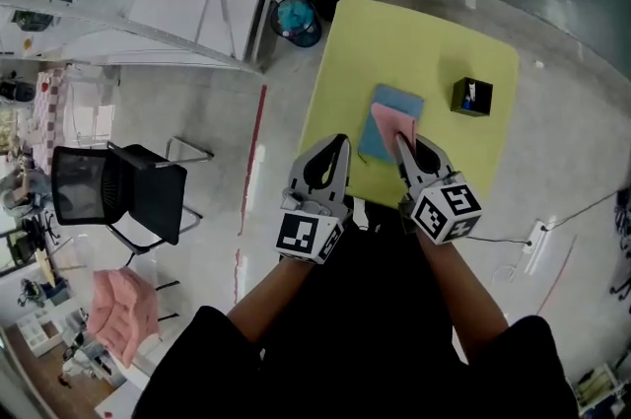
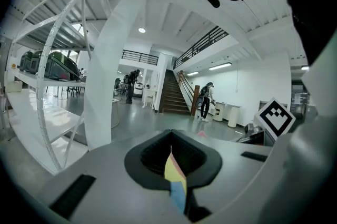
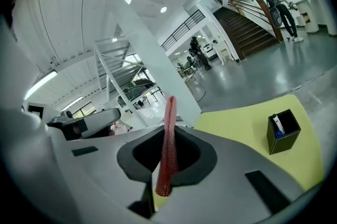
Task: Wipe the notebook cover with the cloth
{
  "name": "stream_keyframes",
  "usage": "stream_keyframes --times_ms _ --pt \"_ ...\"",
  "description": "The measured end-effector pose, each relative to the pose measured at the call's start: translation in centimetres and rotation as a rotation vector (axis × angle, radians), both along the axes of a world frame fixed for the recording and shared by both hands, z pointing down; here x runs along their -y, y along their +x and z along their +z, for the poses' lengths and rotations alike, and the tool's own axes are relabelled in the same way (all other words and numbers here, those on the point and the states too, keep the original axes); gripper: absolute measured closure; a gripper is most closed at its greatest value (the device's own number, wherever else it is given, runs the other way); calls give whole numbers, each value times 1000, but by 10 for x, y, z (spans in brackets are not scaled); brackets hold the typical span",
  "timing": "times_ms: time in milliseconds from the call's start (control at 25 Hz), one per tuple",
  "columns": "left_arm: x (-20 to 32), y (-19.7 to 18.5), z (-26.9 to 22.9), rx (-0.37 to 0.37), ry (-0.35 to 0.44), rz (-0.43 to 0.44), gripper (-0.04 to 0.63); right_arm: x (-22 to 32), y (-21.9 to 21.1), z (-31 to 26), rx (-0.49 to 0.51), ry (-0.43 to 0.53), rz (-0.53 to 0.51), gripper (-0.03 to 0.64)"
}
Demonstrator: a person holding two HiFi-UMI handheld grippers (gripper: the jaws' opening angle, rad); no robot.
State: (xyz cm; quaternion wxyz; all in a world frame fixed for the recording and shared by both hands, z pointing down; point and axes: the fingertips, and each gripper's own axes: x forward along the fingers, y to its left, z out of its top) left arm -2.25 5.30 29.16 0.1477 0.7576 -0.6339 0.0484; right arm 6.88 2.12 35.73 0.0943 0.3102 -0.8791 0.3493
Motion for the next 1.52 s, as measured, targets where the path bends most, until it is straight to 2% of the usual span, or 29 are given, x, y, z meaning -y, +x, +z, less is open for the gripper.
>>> stream_keyframes --times_ms 120,320,560,720,840,960,1120,1280,1400,1520 --pt "8 -8 15 -22 -21 9 580 6 -12 17 -26 -24 -1 578" --pt "22 -33 35 -53 -45 20 580 15 -43 52 -129 25 -57 578" --pt "41 -54 57 -70 -82 80 580 28 -70 89 -143 -52 -23 578" --pt "59 -59 73 -70 -98 124 580 43 -83 113 -208 -16 -10 578" --pt "72 -66 90 -102 -141 155 580 61 -86 135 -202 -49 44 578" --pt "79 -74 108 -96 -177 195 580 71 -85 156 -205 -92 113 578" --pt "83 -82 132 -121 -214 211 580 76 -84 183 -221 -151 149 578" --pt "92 -85 141 -128 -218 246 580 83 -89 204 -200 -197 202 578" --pt "97 -85 144 -123 -218 273 580 86 -96 218 -196 -194 232 578" --pt "100 -90 147 -125 -224 267 580 92 -103 233 -167 -214 271 578"
